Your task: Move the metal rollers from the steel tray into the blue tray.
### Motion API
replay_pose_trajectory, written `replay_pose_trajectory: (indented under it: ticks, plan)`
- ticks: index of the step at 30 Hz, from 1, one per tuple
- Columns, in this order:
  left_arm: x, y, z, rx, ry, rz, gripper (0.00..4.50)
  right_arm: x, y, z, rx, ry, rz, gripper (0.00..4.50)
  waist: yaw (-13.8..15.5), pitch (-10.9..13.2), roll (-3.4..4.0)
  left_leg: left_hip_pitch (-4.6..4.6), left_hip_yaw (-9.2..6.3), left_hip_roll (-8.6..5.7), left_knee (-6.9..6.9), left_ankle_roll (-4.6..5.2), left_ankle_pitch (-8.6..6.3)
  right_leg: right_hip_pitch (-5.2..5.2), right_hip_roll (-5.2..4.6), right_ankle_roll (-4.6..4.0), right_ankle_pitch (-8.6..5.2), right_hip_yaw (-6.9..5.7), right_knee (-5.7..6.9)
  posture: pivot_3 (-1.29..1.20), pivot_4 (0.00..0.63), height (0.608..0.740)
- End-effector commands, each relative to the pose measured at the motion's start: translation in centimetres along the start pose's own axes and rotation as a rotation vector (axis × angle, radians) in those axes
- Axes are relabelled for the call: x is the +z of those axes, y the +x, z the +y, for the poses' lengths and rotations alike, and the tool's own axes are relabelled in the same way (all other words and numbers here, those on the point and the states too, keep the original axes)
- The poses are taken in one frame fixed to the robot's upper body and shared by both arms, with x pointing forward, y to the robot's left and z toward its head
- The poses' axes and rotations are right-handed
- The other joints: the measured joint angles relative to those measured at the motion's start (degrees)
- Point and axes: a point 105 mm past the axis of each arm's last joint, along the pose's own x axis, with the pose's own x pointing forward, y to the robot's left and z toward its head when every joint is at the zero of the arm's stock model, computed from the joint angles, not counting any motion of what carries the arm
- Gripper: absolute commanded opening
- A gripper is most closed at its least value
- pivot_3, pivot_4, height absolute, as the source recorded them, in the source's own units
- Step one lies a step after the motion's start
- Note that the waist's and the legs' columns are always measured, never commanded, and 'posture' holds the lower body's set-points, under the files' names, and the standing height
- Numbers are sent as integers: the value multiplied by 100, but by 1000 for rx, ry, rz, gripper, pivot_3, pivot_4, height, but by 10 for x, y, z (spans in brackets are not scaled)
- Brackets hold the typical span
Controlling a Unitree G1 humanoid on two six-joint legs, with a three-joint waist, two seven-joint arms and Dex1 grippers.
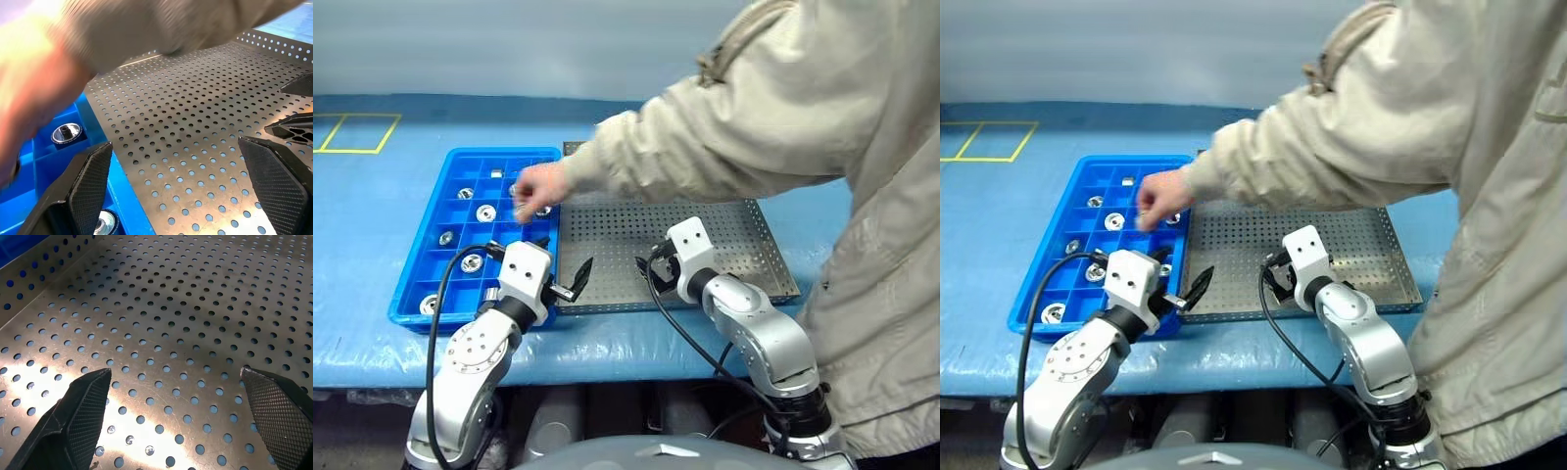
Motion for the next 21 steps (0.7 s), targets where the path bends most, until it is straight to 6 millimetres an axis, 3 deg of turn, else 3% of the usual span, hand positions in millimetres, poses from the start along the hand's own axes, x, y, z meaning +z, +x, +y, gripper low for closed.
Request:
replay_pose_trajectory:
  ticks: [1, 21]
  plan:
    - [4, 0, -2, -4, 1, -17, 4500, 12, -4, 0, -4, -12, -49, 4472, 0, 0, 0, 1, 0, 0, 0, 0, 0, 0, 0, 0, 0, 0, 0, 165, 150, 740]
    - [2, 0, -5, -15, -6, -17, 4500, 9, -3, 1, -9, -14, -38, 4472, 2, 0, 0, 2, 5, 1, 0, 2, 1, -1, 0, 1, 1, 6, 1, 159, 150, 740]
